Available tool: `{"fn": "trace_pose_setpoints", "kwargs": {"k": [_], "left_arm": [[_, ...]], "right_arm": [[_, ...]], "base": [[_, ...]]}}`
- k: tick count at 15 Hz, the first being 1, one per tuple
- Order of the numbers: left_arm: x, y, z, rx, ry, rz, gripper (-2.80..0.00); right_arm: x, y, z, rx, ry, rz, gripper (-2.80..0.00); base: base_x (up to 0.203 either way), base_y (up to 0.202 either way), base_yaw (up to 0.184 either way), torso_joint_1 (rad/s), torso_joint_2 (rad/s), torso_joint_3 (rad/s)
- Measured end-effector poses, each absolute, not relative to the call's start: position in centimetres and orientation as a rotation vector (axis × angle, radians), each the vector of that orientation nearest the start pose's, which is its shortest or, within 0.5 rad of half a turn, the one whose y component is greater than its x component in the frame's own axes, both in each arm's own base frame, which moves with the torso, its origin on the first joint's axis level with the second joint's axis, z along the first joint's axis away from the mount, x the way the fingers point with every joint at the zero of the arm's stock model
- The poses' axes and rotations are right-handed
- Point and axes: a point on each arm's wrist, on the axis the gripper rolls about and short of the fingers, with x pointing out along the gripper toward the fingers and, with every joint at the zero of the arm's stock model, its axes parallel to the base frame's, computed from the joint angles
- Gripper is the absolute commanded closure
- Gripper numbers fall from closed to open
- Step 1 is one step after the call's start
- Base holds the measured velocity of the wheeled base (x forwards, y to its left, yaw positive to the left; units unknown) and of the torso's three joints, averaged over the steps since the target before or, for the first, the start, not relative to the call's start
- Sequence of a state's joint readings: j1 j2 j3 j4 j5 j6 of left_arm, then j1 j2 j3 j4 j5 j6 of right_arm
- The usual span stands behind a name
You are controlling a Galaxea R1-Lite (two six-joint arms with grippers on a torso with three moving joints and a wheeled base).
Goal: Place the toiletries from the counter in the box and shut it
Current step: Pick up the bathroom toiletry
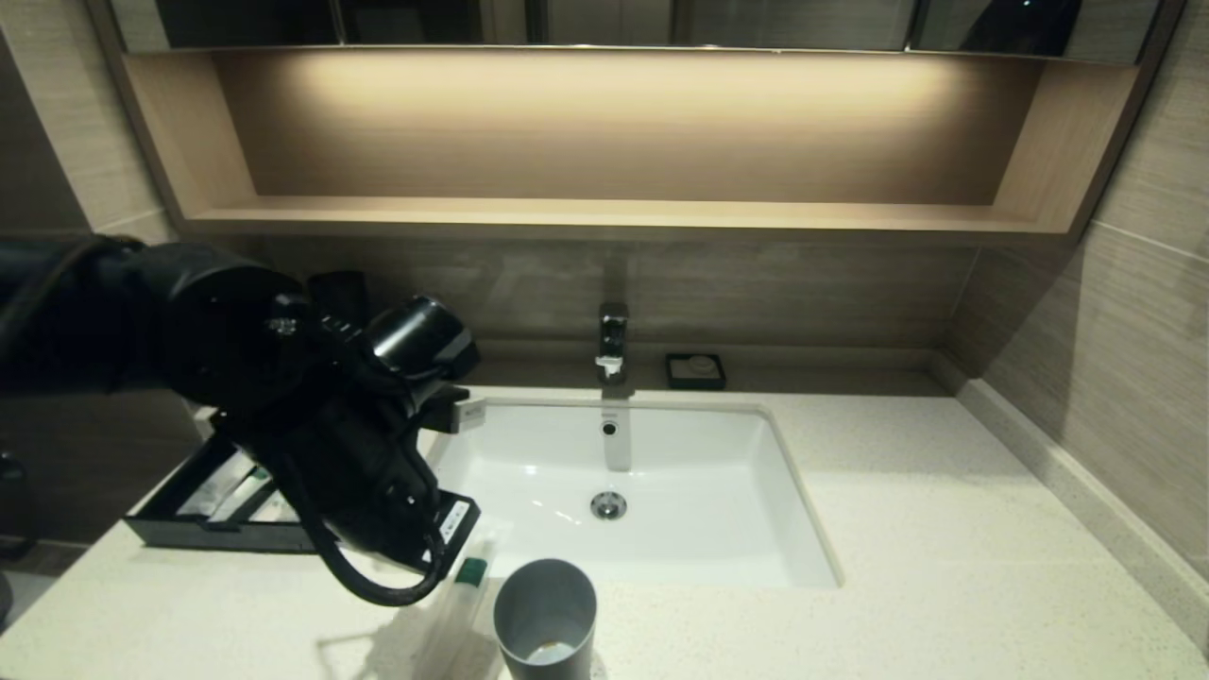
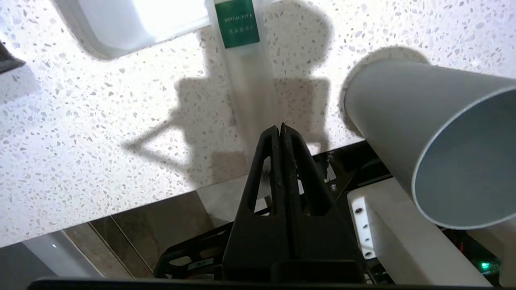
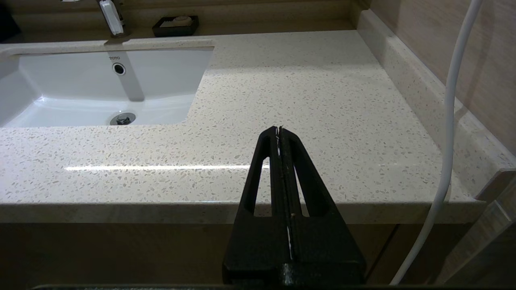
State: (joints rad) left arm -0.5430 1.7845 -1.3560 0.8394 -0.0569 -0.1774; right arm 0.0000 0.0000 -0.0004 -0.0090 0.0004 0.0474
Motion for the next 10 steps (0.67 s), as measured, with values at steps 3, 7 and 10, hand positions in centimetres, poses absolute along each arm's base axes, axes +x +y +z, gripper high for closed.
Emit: {"fn": "trace_pose_setpoints", "kwargs": {"k": [3, 7, 10], "left_arm": [[25.4, -15.5, 18.7, 0.153, 1.291, -0.391, 0.0], [26.8, -16.3, 17.5, 0.14, 1.32, -0.367, 0.0], [27.8, -16.8, 16.6, 0.156, 1.327, -0.322, 0.0]], "right_arm": [[-2.3, 0.0, 7.7, 0.047, -0.01, 0.001, 0.0], [-2.3, 0.0, 7.7, 0.047, -0.01, 0.001, 0.0], [-2.3, 0.0, 7.7, 0.047, -0.009, 0.001, 0.0]], "base": [[0.0, 0.0, 0.0, 0.0, 0.0, 0.0], [0.0, 0.0, 0.0, 0.0, 0.0, 0.0], [0.0, 0.0, 0.0, 0.0, 0.0, 0.0]]}}
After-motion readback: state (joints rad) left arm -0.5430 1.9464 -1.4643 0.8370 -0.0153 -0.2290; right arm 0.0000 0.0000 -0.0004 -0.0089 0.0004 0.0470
